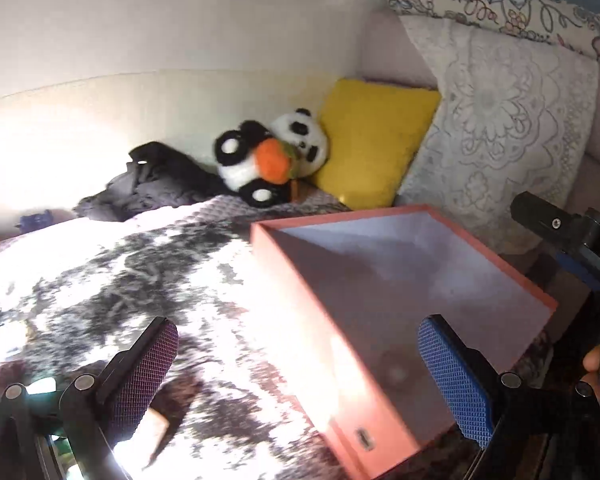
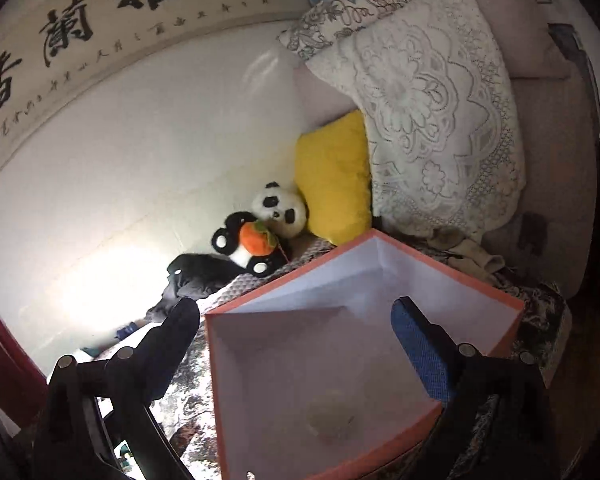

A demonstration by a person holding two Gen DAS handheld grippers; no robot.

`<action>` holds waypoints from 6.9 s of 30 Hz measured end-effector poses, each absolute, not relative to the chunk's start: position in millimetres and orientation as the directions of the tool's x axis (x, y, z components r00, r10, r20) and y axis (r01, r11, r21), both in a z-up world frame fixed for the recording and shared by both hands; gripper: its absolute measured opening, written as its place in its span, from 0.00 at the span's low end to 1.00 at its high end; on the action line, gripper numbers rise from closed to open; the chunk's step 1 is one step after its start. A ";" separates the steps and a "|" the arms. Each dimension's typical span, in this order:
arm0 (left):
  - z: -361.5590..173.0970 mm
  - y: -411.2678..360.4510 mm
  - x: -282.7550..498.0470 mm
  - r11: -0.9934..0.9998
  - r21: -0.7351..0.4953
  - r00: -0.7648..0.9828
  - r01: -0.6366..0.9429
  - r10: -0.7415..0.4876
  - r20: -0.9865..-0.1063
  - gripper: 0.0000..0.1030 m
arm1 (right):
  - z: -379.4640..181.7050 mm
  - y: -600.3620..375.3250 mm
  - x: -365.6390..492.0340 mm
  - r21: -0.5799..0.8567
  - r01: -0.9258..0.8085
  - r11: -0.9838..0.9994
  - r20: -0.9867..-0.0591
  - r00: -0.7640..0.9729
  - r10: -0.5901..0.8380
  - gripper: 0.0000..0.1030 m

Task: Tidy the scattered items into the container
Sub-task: 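Open both tools to drop the items into the box, then withdraw, then grasp the white pill bottle with right tool while left grasps a grey ribbed cup, then carry the grey cup and white bottle with both tools toward the pink box, then open both tools to release the cup and bottle inside the box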

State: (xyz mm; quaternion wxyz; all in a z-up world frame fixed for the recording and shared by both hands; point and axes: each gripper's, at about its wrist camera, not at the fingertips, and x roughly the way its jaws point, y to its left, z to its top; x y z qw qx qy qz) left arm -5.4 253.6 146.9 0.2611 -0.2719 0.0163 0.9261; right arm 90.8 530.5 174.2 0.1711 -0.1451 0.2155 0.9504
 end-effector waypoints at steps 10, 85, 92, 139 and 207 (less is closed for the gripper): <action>74.5 17.4 12.6 -0.991 -0.040 -0.769 -0.125 0.122 -0.627 0.97 | 125.5 318.3 37.7 0.233 0.007 -0.972 -0.510 -0.851 -0.128 0.96; 95.2 57.0 4.9 -0.938 -0.169 -0.715 -0.304 0.341 -0.610 0.54 | 39.5 326.4 -22.0 0.053 0.074 -0.996 -0.807 -0.584 -0.087 0.85; 66.5 30.0 -6.3 -0.947 -0.194 -0.684 -0.257 0.320 -0.655 0.54 | -14.7 286.5 -40.0 -0.060 0.182 -0.981 -0.910 -0.414 -0.021 0.74; 153.8 175.9 102.5 -0.837 -0.059 -0.665 -0.544 0.474 -0.577 0.54 | 162.8 381.7 197.0 0.067 0.065 -0.996 -0.588 -0.804 -0.092 0.47; 24.9 409.0 -98.6 -0.615 0.378 -0.504 -0.692 0.036 -0.863 0.95 | 53.2 608.4 -18.6 -0.071 -0.439 -0.896 -0.792 -0.521 0.318 0.88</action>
